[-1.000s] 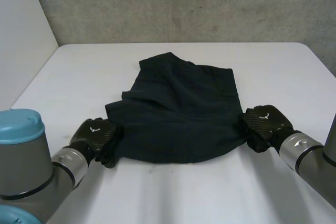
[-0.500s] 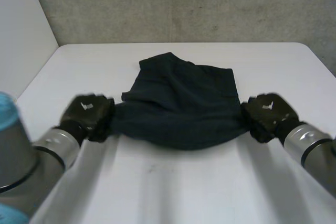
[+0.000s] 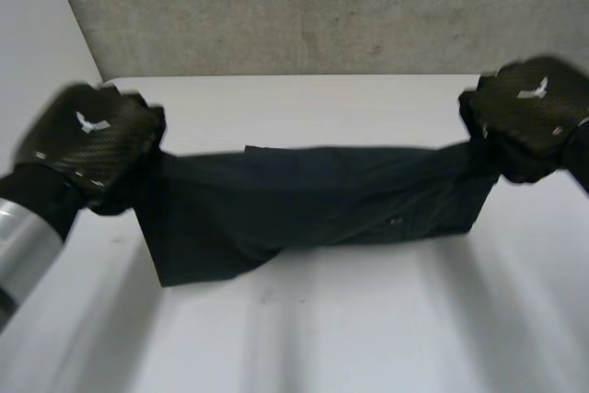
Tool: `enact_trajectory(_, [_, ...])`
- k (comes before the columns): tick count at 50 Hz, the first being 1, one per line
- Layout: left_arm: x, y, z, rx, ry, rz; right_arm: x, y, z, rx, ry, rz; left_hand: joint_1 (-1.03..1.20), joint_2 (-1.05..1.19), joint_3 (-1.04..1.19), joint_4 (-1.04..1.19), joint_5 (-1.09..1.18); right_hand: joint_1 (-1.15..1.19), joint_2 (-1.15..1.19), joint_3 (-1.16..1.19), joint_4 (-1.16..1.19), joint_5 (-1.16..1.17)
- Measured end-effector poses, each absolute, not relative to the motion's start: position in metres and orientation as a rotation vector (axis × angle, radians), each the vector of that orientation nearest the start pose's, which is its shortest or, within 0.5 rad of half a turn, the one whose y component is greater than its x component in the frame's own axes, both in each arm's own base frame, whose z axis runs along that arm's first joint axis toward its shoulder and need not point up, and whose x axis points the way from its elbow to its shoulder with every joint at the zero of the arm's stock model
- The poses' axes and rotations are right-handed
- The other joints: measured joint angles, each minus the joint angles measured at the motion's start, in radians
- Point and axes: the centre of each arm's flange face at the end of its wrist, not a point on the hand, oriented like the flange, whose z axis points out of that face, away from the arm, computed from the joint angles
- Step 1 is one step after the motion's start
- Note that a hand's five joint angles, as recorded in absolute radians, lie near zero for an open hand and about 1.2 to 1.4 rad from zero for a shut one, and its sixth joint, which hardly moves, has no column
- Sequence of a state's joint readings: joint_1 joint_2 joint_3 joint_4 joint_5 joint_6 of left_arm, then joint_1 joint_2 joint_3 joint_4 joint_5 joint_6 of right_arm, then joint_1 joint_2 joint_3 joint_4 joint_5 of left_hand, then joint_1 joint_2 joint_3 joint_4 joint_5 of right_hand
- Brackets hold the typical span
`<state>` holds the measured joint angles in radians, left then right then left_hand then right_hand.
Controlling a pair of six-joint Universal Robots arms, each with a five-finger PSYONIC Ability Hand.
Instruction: Fold the shorts.
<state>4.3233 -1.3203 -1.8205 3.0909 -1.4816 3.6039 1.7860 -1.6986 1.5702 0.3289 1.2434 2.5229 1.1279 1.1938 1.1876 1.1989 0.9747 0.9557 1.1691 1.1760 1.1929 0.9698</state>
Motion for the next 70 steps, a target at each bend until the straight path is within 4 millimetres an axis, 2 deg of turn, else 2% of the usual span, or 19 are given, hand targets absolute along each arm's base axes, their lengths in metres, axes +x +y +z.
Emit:
enact_trajectory(3, [-0.224, -0.178, 0.283, 1.057, 2.101, -2.112, 0.211, -0.214, 0.307, -1.281, 2.102, -1.943, 0.000, 0.001, 0.000, 0.000, 0.000, 0.000, 0.000, 0.000, 0.000, 0.009])
enact_trajectory(5, [-0.231, -0.194, 0.258, 1.096, 2.193, -2.005, 0.214, -0.228, 0.275, -1.317, 2.193, -1.791, 0.000, 0.001, 0.000, 0.000, 0.000, 0.000, 0.000, 0.000, 0.000, 0.010])
enact_trajectory(10, [-0.237, -0.207, 0.242, 1.115, 2.231, -1.955, 0.215, -0.237, 0.257, -1.340, 2.235, -1.713, 0.000, 0.001, 0.000, 0.000, 0.000, 0.000, 0.000, 0.000, 0.000, 0.011])
enact_trajectory(11, [-0.248, -0.230, 0.222, 1.133, 2.251, -1.921, 0.218, -0.251, 0.236, -1.363, 2.275, -1.635, 0.000, 0.001, 0.000, 0.000, 0.000, 0.000, 0.000, 0.000, 0.000, 0.014])
enact_trajectory(13, [-0.248, -0.230, 0.222, 1.133, 2.251, -1.921, 0.218, -0.251, 0.236, -1.363, 2.275, -1.635, 0.000, 0.001, 0.000, 0.000, 0.000, 0.000, 0.000, 0.000, 0.000, 0.014])
enact_trajectory(15, [-0.263, -0.262, 0.206, 1.144, 2.209, -1.942, 0.222, -0.270, 0.220, -1.361, 2.294, -1.613, 0.000, 0.001, 0.000, 0.000, 0.000, 0.000, 0.000, 0.000, 0.000, 0.014])
enact_trajectory(17, [-0.271, -0.277, 0.200, 1.151, 2.170, -1.964, 0.223, -0.274, 0.218, -1.358, 2.296, -1.617, 0.000, 0.001, 0.001, 0.000, 0.000, 0.000, 0.000, 0.000, 0.000, 0.014])
enact_trajectory(23, [-0.301, -0.322, 0.185, 1.189, 2.012, -2.038, 0.239, -0.315, 0.201, -1.320, 2.302, -1.739, 0.000, 0.001, 0.001, 0.000, 0.000, 0.000, 0.000, 0.000, 0.000, 0.014])
enact_trajectory(34, [-0.346, -0.363, 0.146, 1.231, 1.886, -2.105, 0.262, -0.366, 0.171, -1.283, 2.298, -1.935, -0.019, -0.043, -0.041, -0.046, -0.026, -0.036, -0.047, -0.049, -0.052, -0.026])
enact_trajectory(36, [-0.353, -0.366, 0.141, 1.224, 1.853, -2.142, 0.265, -0.375, 0.167, -1.259, 2.296, -1.989, -0.436, -0.427, -0.418, -0.432, -0.391, -0.399, -0.451, -0.426, -0.432, -0.376])
enact_trajectory(38, [-0.355, -0.366, 0.141, 1.219, 1.839, -2.157, 0.265, -0.376, 0.166, -1.253, 2.297, -1.999, -0.606, -0.595, -0.583, -0.580, -0.538, -0.481, -0.515, -0.510, -0.515, -0.457])
enact_trajectory(40, [-0.360, -0.366, 0.140, 1.189, 1.797, -2.202, 0.264, -0.381, 0.169, -1.213, 2.294, -2.060, -0.926, -0.935, -0.915, -0.938, -0.881, -0.742, -0.916, -0.913, -0.922, -0.861])
enact_trajectory(45, [-0.359, -0.356, 0.160, 1.091, 1.733, -2.268, 0.258, -0.373, 0.196, -1.105, 2.257, -2.153, -0.937, -0.989, -0.972, -0.994, -0.927, -0.749, -0.946, -0.962, -0.953, -0.896])
enact_trajectory(52, [-0.338, -0.319, 0.203, 1.015, 1.723, -2.295, 0.247, -0.330, 0.221, -1.067, 2.224, -2.099, -0.938, -0.990, -0.972, -0.994, -0.927, -0.749, -0.946, -0.962, -0.953, -0.896])
enact_trajectory(56, [-0.325, -0.295, 0.212, 1.013, 1.780, -2.282, 0.242, -0.306, 0.214, -1.101, 2.252, -1.988, -0.937, -0.990, -0.972, -0.994, -0.927, -0.749, -0.946, -0.962, -0.953, -0.896])
enact_trajectory(57, [-0.316, -0.277, 0.214, 1.014, 1.850, -2.271, 0.237, -0.284, 0.204, -1.132, 2.282, -1.881, -0.937, -0.990, -0.972, -0.994, -0.929, -0.749, -0.946, -0.962, -0.953, -0.896])
enact_trajectory(61, [-0.303, -0.248, 0.209, 0.994, 2.020, -2.252, 0.230, -0.259, 0.186, -1.161, 2.316, -1.754, -0.937, -0.990, -0.972, -0.994, -0.929, -0.745, -0.944, -0.953, -0.951, -0.894])
enact_trajectory(65, [-0.293, -0.226, 0.196, 0.937, 2.219, -2.221, 0.222, -0.247, 0.169, -1.156, 2.330, -1.710, -0.937, -0.990, -0.972, -0.994, -0.927, -0.706, -0.877, -0.878, -0.902, -0.841])
enact_trajectory(70, [-0.285, -0.216, 0.180, 0.866, 2.368, -2.173, 0.217, -0.250, 0.153, -1.135, 2.330, -1.739, -0.937, -0.989, -0.972, -0.994, -0.928, -0.593, -0.754, -0.756, -0.774, -0.739])
